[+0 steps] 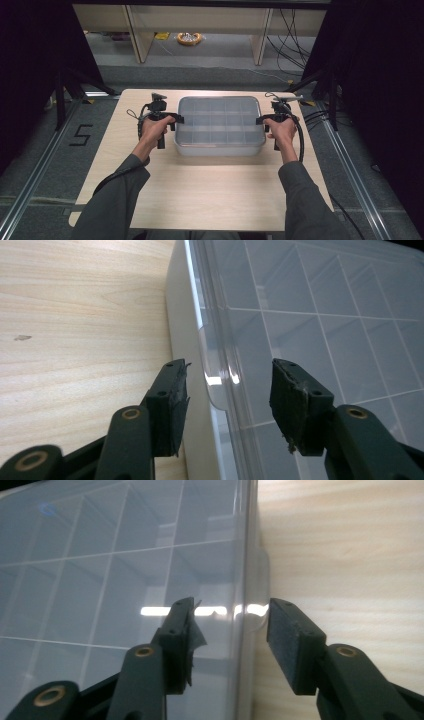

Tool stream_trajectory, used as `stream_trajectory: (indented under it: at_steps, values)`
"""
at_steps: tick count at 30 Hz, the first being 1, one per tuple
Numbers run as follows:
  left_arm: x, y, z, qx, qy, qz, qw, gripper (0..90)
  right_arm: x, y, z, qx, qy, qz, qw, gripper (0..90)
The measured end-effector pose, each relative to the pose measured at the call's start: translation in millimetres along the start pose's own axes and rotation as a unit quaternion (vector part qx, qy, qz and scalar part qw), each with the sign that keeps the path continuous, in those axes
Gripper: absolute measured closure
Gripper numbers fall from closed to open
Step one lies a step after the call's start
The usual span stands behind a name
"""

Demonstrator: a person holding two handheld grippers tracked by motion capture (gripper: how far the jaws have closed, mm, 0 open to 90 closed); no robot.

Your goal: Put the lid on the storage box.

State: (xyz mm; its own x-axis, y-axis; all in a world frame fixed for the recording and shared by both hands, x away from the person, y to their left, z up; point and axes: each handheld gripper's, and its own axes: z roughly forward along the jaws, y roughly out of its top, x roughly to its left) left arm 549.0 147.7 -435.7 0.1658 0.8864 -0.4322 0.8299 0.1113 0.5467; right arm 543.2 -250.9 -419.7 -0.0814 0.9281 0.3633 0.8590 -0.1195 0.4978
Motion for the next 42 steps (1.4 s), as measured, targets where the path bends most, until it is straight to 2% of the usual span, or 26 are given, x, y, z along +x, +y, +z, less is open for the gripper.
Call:
stream_trajectory:
  at_steps: [2,3,4,5,7,8,10,11,12,13,16,17,18,20,23,25,26,28,30,31,34,35,38,39,40,42]
  values:
    - [-0.6,-0.5,0.9,0.005,-0.010,-0.005,0.9999,49.0,1.7,0.9,1.6,-0.006,-0.001,-0.009,0.9999,53.8]
    - [-1.0,-0.7,1.9,0.008,-0.015,-0.007,0.9998,49.0,0.8,1.5,1.4,-0.002,-0.006,-0.024,0.9997,53.2]
    - [-1.8,-1.0,3.0,0.008,-0.014,-0.006,0.9998,48.2,3.4,1.4,1.8,-0.003,-0.004,-0.015,0.9999,52.8]
    - [-2.6,-1.8,4.0,0.006,-0.010,-0.003,0.9999,48.5,4.5,1.9,0.7,-0.001,-0.008,-0.019,0.9998,52.5]
    - [-1.3,-1.7,4.0,0.004,-0.013,-0.010,0.9999,48.0,10.3,1.3,-0.5,0.007,-0.003,-0.003,1.0000,51.2]
    - [-0.9,-1.8,3.3,0.004,-0.012,-0.011,0.9999,47.2,9.8,0.8,0.5,0.004,-0.010,-0.031,0.9995,50.2]
    - [0.4,-2.0,2.6,0.001,-0.017,-0.016,0.9997,47.4,11.3,0.9,0.1,0.009,-0.009,-0.029,0.9995,49.4]
    - [1.3,-1.6,2.0,-0.002,-0.018,-0.018,0.9997,49.0,8.9,2.1,1.1,0.010,-0.014,-0.065,0.9977,49.0]
    - [1.3,-1.6,2.0,-0.002,-0.018,-0.018,0.9997,49.0,8.7,2.4,2.1,0.005,-0.017,-0.076,0.9970,49.1]
    - [1.6,-0.7,1.8,-0.006,-0.013,-0.017,0.9997,48.9,14.7,1.9,1.7,0.013,-0.021,-0.048,0.9986,49.0]
    - [2.0,1.1,1.5,-0.020,-0.007,-0.016,0.9996,51.1,20.1,2.2,3.2,0.018,-0.032,-0.046,0.9983,46.7]
    - [2.2,1.4,2.1,-0.018,-0.008,-0.016,0.9997,51.1,21.5,2.6,4.0,0.015,-0.037,-0.050,0.9979,46.7]
    - [2.9,2.0,2.6,-0.012,-0.010,-0.017,0.9997,50.6,22.7,4.6,6.3,0.011,-0.051,-0.069,0.9963,46.5]
    - [3.1,2.0,2.4,-0.012,-0.011,-0.017,0.9997,50.5,21.0,5.6,6.3,0.009,-0.053,-0.078,0.9955,46.0]
    - [3.4,1.3,2.1,-0.013,-0.010,-0.021,0.9996,49.9,21.4,5.7,5.9,0.006,-0.049,-0.073,0.9961,45.6]
    - [2.8,-0.3,3.0,-0.011,-0.007,-0.012,0.9998,49.4,19.6,4.9,5.5,0.008,-0.046,-0.080,0.9957,46.3]
    - [2.8,-1.4,2.8,-0.009,-0.009,-0.007,0.9999,48.5,20.8,2.1,4.7,0.012,-0.041,-0.063,0.9971,46.2]
    - [1.7,-2.4,1.6,-0.010,-0.010,-0.005,0.9999,48.6,19.2,1.4,5.0,0.011,-0.039,-0.069,0.9968,46.0]
    - [0.2,-3.4,0.4,-0.008,-0.006,0.007,0.9999,49.1,16.5,-0.5,5.0,0.010,-0.036,-0.068,0.9970,45.6]
    - [-0.3,-4.2,0.5,-0.009,-0.007,0.010,0.9999,48.9,13.8,-1.0,4.9,0.009,-0.026,-0.072,0.9970,44.9]
    - [-0.1,-4.8,0.6,-0.008,-0.009,0.005,0.9999,49.0,12.7,-2.7,3.0,0.010,-0.030,-0.077,0.9966,44.4]
    - [-0.8,-4.4,1.6,-0.013,-0.004,0.006,0.9999,49.1,12.3,-3.7,2.8,0.009,-0.016,-0.066,0.9977,44.7]
    - [-1.0,-3.3,2.7,-0.015,-0.002,0.006,0.9999,48.9,12.5,-3.8,3.8,0.002,-0.012,-0.068,0.9976,44.8]
    - [-0.9,-2.5,3.2,-0.015,-0.003,0.004,0.9999,48.9,12.7,-3.7,3.7,0.003,-0.013,-0.068,0.9976,44.9]
    - [-1.7,-1.5,3.7,-0.017,0.001,0.004,0.9998,49.1,16.6,-2.4,4.9,-0.001,-0.034,-0.055,0.9979,46.2]
    - [-1.7,-0.8,3.8,-0.017,0.002,0.005,0.9998,49.0,17.7,-1.5,5.4,0.001,-0.033,-0.047,0.9983,46.2]
